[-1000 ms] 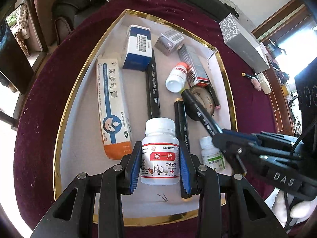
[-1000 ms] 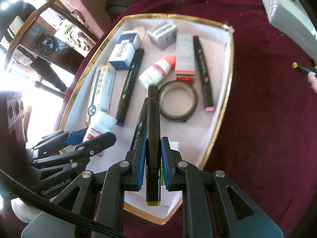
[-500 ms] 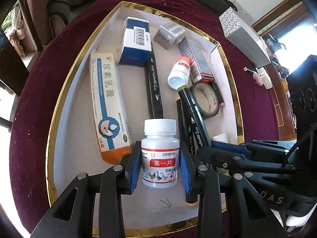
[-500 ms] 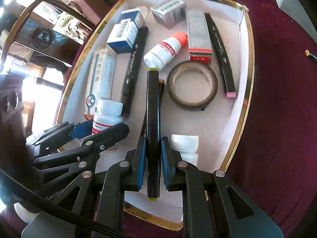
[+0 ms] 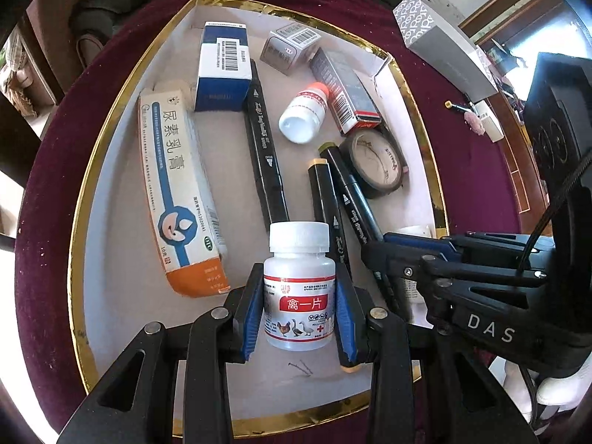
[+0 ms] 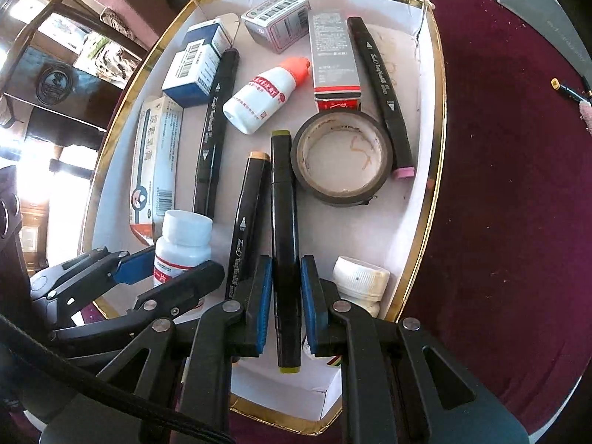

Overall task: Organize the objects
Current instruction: 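Open both grippers and lift them away from the tray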

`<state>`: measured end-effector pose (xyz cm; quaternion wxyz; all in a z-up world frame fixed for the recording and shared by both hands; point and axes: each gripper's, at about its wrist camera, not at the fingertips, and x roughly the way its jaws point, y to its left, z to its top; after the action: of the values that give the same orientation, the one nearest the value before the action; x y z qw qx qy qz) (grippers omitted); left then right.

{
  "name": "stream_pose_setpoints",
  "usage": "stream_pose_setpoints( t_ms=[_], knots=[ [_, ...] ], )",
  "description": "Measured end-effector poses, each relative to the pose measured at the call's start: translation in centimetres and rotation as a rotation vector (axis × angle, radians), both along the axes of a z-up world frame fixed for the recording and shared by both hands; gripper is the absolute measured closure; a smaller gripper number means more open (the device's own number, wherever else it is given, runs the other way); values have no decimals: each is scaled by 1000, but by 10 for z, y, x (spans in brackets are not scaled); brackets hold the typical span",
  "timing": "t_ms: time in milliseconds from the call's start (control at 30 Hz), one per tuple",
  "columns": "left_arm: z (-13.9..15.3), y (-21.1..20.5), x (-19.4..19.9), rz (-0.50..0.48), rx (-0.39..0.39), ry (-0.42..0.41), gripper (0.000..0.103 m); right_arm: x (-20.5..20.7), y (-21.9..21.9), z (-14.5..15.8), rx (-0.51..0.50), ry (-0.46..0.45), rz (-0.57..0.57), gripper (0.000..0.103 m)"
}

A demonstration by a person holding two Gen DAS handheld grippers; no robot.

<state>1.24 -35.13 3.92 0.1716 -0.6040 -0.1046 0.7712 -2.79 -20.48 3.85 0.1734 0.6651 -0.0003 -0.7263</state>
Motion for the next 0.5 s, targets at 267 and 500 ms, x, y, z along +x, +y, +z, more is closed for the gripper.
stream_pose_setpoints(
  t_ms=[267, 500],
  knots=[
    [2, 3, 8, -13, -55, 12, 72, 8, -2, -1, 22, 9, 17, 90],
    [3, 6, 14, 33, -96, 15, 71, 16, 0, 9, 50, 80, 75, 89]
  ],
)
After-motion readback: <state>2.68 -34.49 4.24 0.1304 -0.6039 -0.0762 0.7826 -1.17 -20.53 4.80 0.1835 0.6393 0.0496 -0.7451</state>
